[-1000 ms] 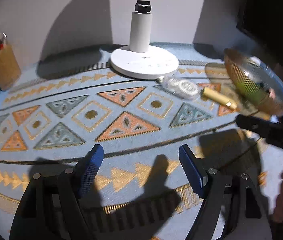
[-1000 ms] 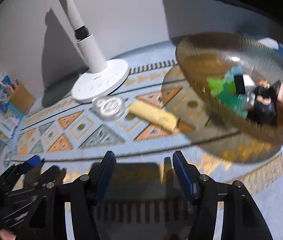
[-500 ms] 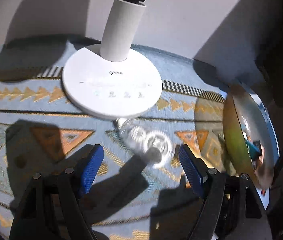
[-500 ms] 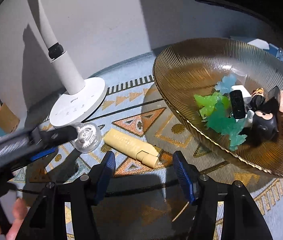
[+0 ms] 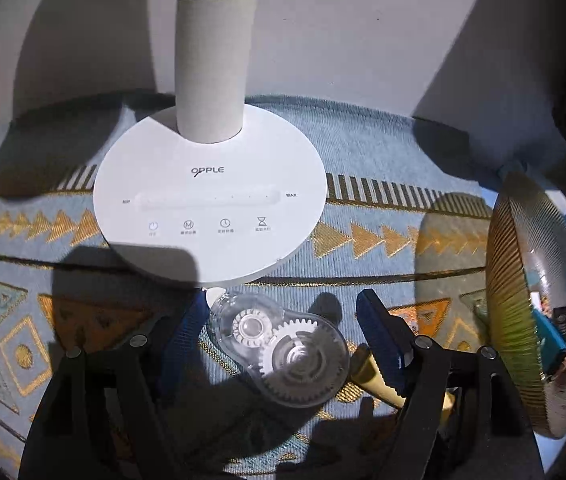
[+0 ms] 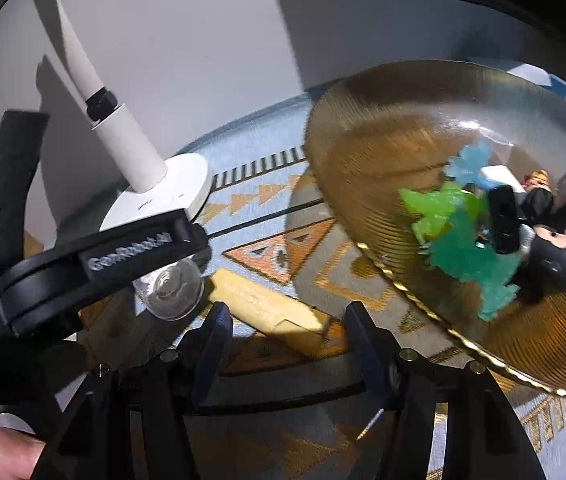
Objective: Organize rigid objects
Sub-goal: 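Grasp the clear gear correction tape with left gripper while right gripper grasps the yellow cylinder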
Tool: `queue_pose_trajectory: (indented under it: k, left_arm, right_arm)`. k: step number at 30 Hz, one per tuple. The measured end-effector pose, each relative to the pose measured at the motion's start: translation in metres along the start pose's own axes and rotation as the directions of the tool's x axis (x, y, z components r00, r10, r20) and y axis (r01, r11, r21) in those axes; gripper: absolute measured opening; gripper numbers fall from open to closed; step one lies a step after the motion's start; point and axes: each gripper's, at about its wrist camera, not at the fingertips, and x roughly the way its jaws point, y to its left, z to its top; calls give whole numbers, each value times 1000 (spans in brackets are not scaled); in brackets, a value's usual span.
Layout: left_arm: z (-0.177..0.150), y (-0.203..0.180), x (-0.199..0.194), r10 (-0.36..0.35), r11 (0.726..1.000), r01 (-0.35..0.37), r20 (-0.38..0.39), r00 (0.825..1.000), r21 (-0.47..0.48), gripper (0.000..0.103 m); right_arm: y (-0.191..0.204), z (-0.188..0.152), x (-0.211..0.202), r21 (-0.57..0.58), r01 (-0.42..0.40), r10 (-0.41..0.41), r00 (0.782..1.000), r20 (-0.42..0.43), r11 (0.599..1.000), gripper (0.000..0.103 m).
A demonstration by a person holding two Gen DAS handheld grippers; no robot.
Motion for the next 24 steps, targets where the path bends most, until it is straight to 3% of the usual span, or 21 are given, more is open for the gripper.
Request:
queue_pose_trajectory:
  k: [3, 5, 6, 10, 13, 16, 17, 19, 20, 21, 22, 24]
  left_arm:
    - [-4, 2, -2, 18, 998, -19, 10, 1000, 55, 60]
    - [-5, 8, -5, -3, 997, 2, 10, 1000, 72, 36]
    - [-6, 13, -6, -10, 996, 10, 0, 1000, 83, 32]
    - [-15, 32, -15, -42, 985, 44, -17, 999, 165, 32]
    - [-30, 50, -29, -63, 952, 72, -38, 997, 297, 32]
    - [-39, 68, -40, -87, 929, 108, -75, 993, 353, 33]
    - [-40, 72, -42, -90, 922, 113, -80, 993, 369, 34]
    - [-45, 81, -47, -72, 917, 101, -89, 993, 386, 49]
    - [-46, 85, -49, -77, 918, 107, -95, 993, 382, 52]
    - [-48, 88, -52, -95, 918, 128, -104, 990, 377, 60]
    - [-49, 88, -51, -107, 918, 140, -109, 988, 370, 74]
    - [-55, 89, -55, -120, 922, 149, -103, 987, 357, 85]
  right_arm:
    - [7, 1, 3, -33, -12, 11, 1000, -9, 999, 59]
    - [12, -1, 4, -54, -25, 24, 1000, -19, 998, 59]
    - [16, -2, 4, -73, -44, 42, 999, -29, 996, 59]
    - [28, -14, -3, -128, -98, 89, 993, -73, 987, 57]
    - [38, -26, -13, -154, -181, 164, 980, -116, 971, 57]
    - [40, -33, -23, -173, -133, 120, 989, -82, 976, 57]
    - [39, -33, -23, -172, -110, 99, 992, -73, 979, 57]
    - [36, -28, -20, -151, -84, 74, 995, -71, 985, 57]
    - [34, -26, -18, -140, -82, 72, 995, -74, 987, 57]
    - [34, -23, -16, -136, -78, 68, 995, -78, 988, 57]
    - [34, -21, -14, -139, -65, 55, 996, -76, 988, 57]
    - [40, -16, -8, -165, -27, 16, 997, -69, 986, 57]
